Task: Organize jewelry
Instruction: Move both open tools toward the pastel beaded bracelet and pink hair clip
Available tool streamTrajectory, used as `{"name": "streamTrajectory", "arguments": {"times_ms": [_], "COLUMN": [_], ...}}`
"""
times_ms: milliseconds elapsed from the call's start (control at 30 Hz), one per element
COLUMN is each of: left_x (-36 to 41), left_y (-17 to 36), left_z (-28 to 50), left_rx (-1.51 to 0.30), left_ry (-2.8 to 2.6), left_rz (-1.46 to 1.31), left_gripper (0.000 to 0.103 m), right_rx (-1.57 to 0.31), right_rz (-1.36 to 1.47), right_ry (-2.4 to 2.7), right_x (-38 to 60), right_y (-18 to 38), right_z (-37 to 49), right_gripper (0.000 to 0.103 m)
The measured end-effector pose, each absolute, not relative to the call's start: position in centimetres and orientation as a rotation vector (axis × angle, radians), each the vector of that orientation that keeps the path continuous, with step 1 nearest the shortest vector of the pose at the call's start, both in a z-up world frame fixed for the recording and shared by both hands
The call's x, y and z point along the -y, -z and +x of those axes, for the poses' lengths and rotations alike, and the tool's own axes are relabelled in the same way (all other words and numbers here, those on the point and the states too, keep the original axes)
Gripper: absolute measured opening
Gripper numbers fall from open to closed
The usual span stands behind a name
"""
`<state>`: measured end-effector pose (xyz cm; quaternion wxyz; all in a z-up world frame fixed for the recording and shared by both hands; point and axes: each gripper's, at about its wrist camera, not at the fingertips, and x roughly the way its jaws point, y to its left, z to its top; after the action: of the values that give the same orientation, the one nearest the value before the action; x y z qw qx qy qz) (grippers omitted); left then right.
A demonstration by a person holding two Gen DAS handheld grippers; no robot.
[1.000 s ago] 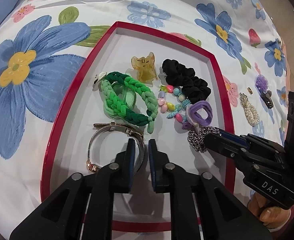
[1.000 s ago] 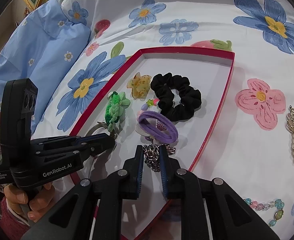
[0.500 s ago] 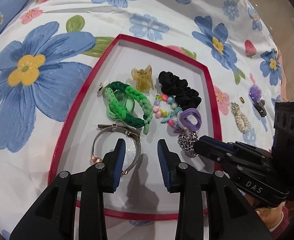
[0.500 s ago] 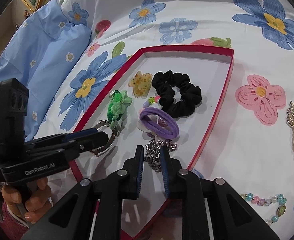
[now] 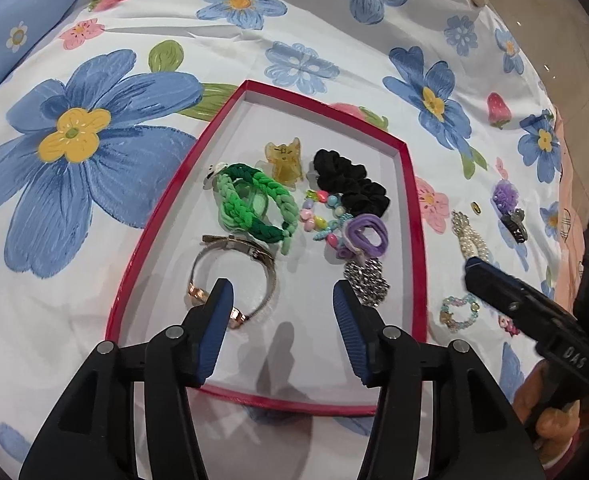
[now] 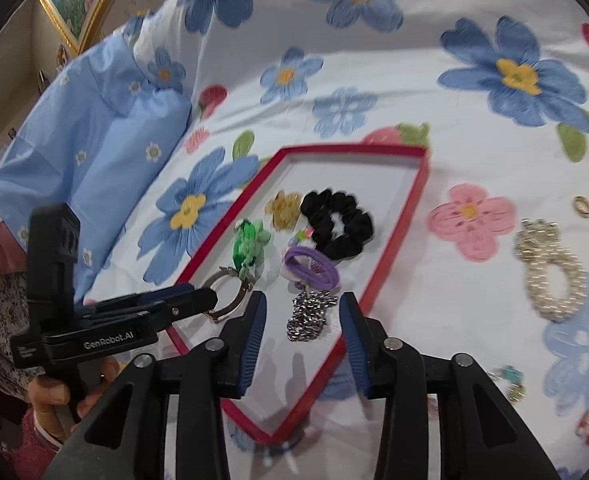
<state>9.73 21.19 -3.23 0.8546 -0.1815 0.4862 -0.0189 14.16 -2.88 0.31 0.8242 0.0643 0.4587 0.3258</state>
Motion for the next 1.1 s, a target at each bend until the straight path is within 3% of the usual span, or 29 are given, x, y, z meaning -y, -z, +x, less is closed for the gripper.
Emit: {"name": "streamTrajectory", "arguments": {"times_ms": [367, 1100], "left_x": [-17.3, -6.3], "left_y": [0.7, 0.2], "left_z": [7.4, 6.0], "left_rx": [-0.984, -1.027], "left_ry": [0.092, 0.278], "left_rz": [-0.366, -0.193], "left_gripper": [0.055, 0.055], "right_rx": [-0.921, -0.92], "right_rz": [0.172, 0.212], "right_ry": [-0.596, -0.42], "right_x": [10.2, 20.8], "right_y": [-2.3, -1.2], "right_z": [11.2, 5.8], "right_gripper": [0.046, 0.049]}}
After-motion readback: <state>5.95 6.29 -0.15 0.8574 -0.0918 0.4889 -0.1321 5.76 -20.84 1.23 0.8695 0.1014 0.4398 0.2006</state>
